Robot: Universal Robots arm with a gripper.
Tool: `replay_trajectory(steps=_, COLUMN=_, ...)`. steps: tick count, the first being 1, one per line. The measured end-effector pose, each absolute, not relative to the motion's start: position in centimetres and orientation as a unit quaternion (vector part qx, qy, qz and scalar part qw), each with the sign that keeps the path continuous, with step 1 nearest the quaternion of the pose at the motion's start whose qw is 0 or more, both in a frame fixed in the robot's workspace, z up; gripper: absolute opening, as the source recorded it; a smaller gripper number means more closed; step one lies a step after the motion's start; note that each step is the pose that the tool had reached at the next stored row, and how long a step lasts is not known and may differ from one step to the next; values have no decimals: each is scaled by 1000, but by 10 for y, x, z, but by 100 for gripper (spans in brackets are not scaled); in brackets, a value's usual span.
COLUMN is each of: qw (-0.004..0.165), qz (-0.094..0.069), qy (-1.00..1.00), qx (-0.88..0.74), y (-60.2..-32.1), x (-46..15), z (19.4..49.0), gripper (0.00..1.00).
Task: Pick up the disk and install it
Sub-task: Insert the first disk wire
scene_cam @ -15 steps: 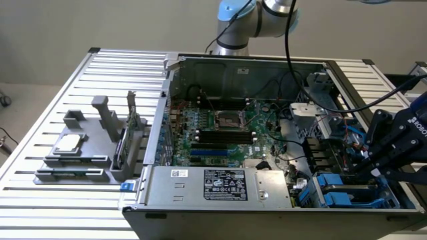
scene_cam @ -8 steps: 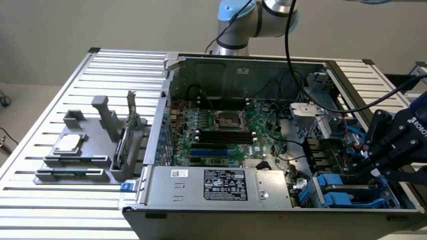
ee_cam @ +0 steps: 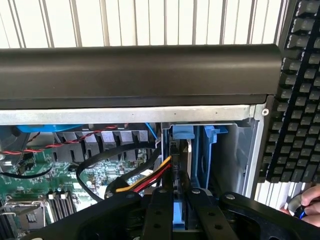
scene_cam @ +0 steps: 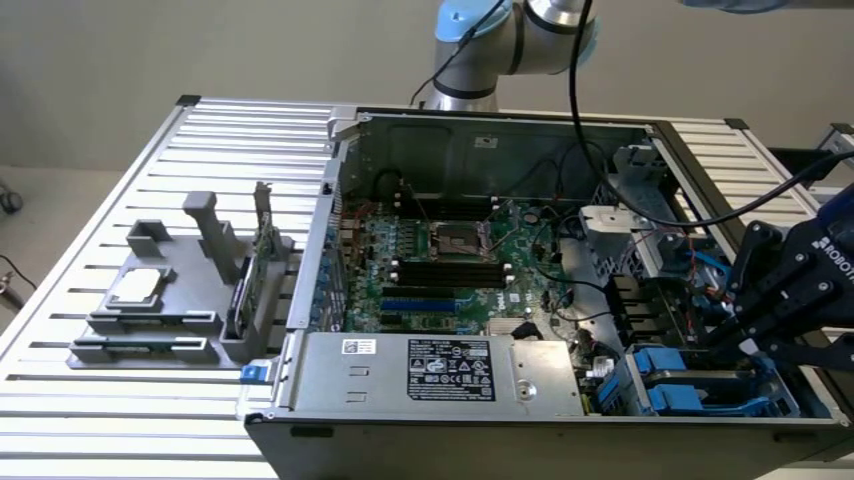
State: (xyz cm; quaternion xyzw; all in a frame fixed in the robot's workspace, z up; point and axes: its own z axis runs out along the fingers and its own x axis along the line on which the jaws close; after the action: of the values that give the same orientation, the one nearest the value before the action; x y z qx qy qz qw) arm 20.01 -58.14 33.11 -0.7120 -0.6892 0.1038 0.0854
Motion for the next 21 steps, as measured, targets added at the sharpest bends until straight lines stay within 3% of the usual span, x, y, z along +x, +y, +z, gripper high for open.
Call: replay_trajectory(steps=21, qw=90, qz=110, qy=-689, qx=-711, y=-581, x=203, z=328, gripper=17)
